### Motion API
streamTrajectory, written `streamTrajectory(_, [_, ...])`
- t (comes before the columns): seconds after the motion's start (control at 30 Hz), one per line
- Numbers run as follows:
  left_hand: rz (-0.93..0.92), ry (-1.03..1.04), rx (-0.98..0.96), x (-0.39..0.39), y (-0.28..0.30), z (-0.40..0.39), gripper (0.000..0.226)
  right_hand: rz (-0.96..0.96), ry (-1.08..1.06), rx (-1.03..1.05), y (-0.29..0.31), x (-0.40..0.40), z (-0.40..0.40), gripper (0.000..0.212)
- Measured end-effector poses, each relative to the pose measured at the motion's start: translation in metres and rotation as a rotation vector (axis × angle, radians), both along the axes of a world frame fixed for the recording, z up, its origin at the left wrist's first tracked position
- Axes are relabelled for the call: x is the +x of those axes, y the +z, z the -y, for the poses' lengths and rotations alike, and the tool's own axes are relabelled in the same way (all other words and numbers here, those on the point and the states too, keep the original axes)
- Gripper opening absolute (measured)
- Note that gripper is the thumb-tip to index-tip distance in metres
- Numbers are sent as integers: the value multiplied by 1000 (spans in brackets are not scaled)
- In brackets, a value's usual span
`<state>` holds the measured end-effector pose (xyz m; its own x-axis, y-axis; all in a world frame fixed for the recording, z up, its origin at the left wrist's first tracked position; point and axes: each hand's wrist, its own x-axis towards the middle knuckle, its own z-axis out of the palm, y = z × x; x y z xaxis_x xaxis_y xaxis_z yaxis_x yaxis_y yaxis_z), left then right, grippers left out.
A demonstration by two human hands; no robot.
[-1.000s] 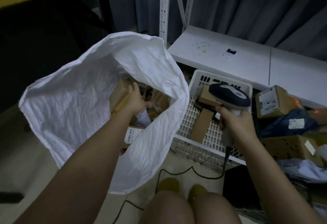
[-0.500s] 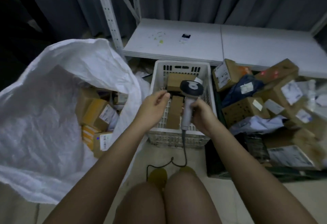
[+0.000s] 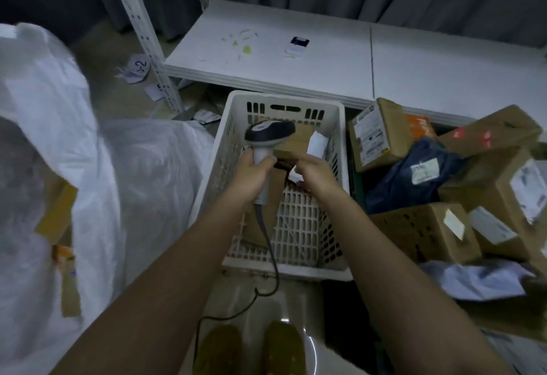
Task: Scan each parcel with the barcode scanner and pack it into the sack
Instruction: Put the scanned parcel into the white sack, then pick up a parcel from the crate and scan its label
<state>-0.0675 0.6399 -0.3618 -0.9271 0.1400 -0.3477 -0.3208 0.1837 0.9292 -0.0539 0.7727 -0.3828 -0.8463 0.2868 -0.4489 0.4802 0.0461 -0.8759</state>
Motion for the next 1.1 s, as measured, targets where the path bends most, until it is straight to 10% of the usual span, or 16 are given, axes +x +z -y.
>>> streamTrajectory(0.23, [72, 42, -61, -69, -59, -11, 2, 157, -64, 367, -112, -86, -44, 58])
streamTrajectory(0.5, [235, -8, -41, -100, -111, -21, 39, 294, -35, 809, -182, -139, -55, 99])
streamTrajectory(0.87, [196, 174, 6, -77, -93, -9, 3, 205, -160, 643, -142, -100, -47, 53])
streamTrajectory(1.1, [41, 136, 25, -9, -22, 4, 19, -45, -188, 562, -37, -17, -43, 15])
